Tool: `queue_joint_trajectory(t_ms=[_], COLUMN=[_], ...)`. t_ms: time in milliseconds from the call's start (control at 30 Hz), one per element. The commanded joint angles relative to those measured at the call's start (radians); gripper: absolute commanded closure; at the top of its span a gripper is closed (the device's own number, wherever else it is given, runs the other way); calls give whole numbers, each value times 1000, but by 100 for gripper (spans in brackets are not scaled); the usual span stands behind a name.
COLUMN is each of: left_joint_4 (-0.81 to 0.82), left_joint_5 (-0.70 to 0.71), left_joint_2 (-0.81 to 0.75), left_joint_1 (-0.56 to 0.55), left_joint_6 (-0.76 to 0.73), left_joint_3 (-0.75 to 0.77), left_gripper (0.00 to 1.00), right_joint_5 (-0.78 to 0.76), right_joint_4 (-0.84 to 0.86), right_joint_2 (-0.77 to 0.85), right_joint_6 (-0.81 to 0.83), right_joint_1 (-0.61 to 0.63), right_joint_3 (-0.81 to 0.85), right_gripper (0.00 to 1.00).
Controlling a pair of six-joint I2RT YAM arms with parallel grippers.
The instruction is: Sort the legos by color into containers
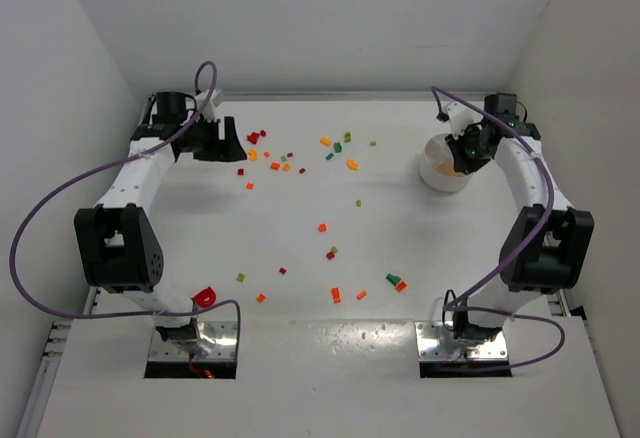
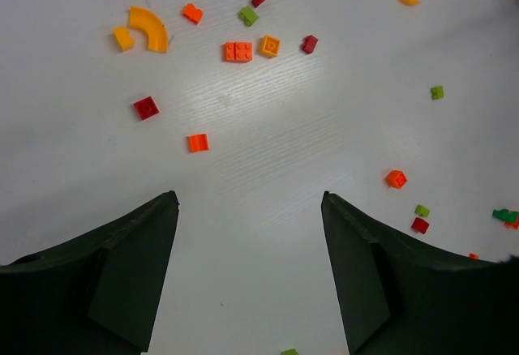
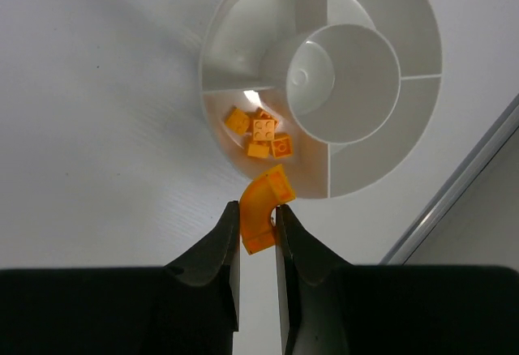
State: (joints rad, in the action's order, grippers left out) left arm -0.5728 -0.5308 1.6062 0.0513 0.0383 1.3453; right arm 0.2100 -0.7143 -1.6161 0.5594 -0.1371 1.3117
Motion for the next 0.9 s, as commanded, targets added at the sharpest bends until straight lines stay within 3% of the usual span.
queue_joint_trajectory(t_ms=[0, 567, 867], left_joint_4=[24, 24, 24], left_joint_5=[-6, 12, 12], left_joint_2=[-40, -12, -3], left_joint_1=[-7, -7, -7], left_joint_6=[2, 2, 2], left_joint_3=[-9, -9, 0], left_gripper=[23, 16, 15], right_joint_5=[34, 48, 29], right_joint_4=[-16, -80, -60], right_joint_2=[-45, -157, -157], right_joint_6=[99, 280, 289], right_joint_1=[-7, -16, -16], right_joint_3=[84, 175, 166], right_gripper=[94, 90, 74])
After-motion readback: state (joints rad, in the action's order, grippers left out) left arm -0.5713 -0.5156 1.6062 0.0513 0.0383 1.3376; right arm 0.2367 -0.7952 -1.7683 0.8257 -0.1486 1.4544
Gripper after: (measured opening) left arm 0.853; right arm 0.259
